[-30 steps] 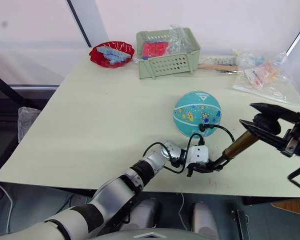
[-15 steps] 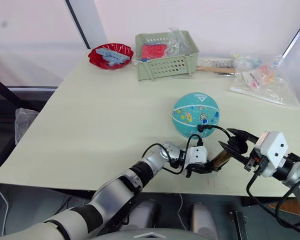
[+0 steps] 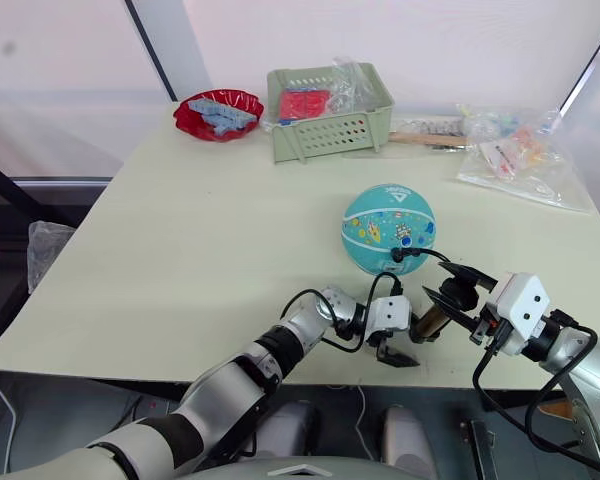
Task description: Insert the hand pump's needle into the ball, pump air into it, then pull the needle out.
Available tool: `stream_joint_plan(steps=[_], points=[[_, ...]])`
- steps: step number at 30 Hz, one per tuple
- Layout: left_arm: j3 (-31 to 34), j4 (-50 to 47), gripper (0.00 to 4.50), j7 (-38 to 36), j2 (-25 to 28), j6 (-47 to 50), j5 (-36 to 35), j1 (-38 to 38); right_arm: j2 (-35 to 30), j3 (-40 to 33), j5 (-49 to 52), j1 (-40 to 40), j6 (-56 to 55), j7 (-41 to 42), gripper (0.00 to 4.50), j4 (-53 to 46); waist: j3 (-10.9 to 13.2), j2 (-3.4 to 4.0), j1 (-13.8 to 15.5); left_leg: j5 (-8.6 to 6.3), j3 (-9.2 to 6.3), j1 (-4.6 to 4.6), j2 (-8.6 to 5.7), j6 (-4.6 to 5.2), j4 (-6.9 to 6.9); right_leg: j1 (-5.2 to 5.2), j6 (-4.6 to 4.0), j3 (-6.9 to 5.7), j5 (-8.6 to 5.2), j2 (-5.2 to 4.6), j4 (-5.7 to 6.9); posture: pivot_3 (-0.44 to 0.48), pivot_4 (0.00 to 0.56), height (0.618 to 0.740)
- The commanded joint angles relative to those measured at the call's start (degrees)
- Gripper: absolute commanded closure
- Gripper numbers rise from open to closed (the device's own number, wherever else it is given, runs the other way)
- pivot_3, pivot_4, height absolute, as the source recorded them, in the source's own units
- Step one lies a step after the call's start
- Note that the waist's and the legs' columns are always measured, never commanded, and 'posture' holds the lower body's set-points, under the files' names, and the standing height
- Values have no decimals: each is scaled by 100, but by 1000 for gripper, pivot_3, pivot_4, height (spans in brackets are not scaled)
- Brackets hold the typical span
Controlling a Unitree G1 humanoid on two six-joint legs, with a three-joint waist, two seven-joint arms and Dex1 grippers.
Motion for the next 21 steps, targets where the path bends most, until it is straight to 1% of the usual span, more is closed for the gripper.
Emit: stream_joint_plan(steps=[1,3,6,9,15,19,21], points=[[101,-26,0,-23,354,309,61,221,7,234,59,160,237,113,2900,171,6,6,-15,-3,0,1,0,-5,1,-1,-1,-2,0,-1,2,0,150,737],[237,-473,0,-213,598,186,-111,339,-20,176,124,137,245,125,2900,139,20,26,-55,-2,-1,5,2,-4,0,-8,-1,-5,1,-2,7,0,150,737],[444,-1140,0,-513,888,244,-469,544,-57,145,182,122,249,130,2900,132,46,59,-152,4,-5,7,9,8,-18,-32,-12,-9,4,-7,15,0,150,737],[588,-1823,0,-817,1178,327,-819,804,-93,119,230,113,241,137,2900,156,62,89,-165,7,-5,5,8,8,-51,-58,-44,-6,14,10,15,0,150,737],[975,-3133,0,-1271,1837,715,-1503,1236,-144,80,363,38,260,157,2900,204,97,113,-121,8,0,0,-4,7,-67,-63,-51,-2,13,-2,11,0,150,737],[1261,-3862,0,-1434,2287,913,-1893,1495,-175,15,446,-12,282,183,2900,235,105,119,-32,8,0,-3,-5,6,-67,-64,-51,-2,13,-5,8,0,150,737],[1491,-4253,0,-1598,2567,1011,-2234,1697,-184,-41,515,-29,290,215,2900,254,107,123,-24,8,0,-2,-5,6,-70,-65,-52,-1,12,-4,8,0,150,737]])
